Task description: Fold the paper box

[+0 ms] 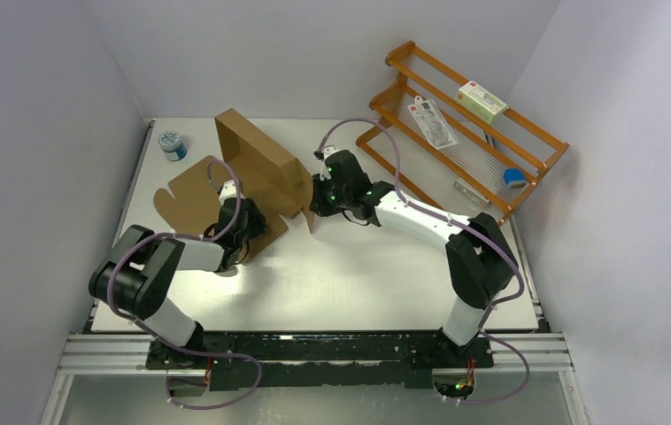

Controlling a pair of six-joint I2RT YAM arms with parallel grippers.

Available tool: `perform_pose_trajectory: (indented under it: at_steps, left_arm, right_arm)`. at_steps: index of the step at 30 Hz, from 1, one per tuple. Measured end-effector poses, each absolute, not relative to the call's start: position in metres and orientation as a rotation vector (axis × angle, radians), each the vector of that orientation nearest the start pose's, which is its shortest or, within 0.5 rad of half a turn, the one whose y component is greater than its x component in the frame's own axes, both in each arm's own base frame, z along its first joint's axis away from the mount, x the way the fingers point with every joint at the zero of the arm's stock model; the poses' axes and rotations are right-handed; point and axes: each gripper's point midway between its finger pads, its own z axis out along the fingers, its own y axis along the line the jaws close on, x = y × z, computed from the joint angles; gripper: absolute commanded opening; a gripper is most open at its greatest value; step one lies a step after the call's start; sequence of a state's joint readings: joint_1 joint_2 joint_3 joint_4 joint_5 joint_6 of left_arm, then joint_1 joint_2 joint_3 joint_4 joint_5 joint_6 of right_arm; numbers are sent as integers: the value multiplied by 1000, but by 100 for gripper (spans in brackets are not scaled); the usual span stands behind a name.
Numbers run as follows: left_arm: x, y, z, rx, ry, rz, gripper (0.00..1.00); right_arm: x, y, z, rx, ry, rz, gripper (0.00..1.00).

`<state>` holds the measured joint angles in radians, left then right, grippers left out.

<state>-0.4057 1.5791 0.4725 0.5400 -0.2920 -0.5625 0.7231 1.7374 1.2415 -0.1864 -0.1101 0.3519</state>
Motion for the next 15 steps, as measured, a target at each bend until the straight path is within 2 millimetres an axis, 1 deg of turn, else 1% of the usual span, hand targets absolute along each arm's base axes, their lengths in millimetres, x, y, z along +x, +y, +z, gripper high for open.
perform_pose_trajectory:
  at_steps: [4,7,10,13,15]
  left_arm:
    - [356,-142,22,-323,2087,-400,44]
    - [349,-163,23,-294,2086,-485,44]
    - [336,-191,24,-238,2104,-561,45]
    - [318,-220,25,-172,2130,-646,45]
    - [307,-234,25,-137,2149,-700,45]
  right_arm:
    - [336,334,131,-475,2279,659,13]
    - [340,328,134,-452,2273,625,13]
    - [349,319,137,-412,2261,576,13]
    - [360,309,139,-367,2250,541,12]
    - [364,305,139,-346,2245,535,12]
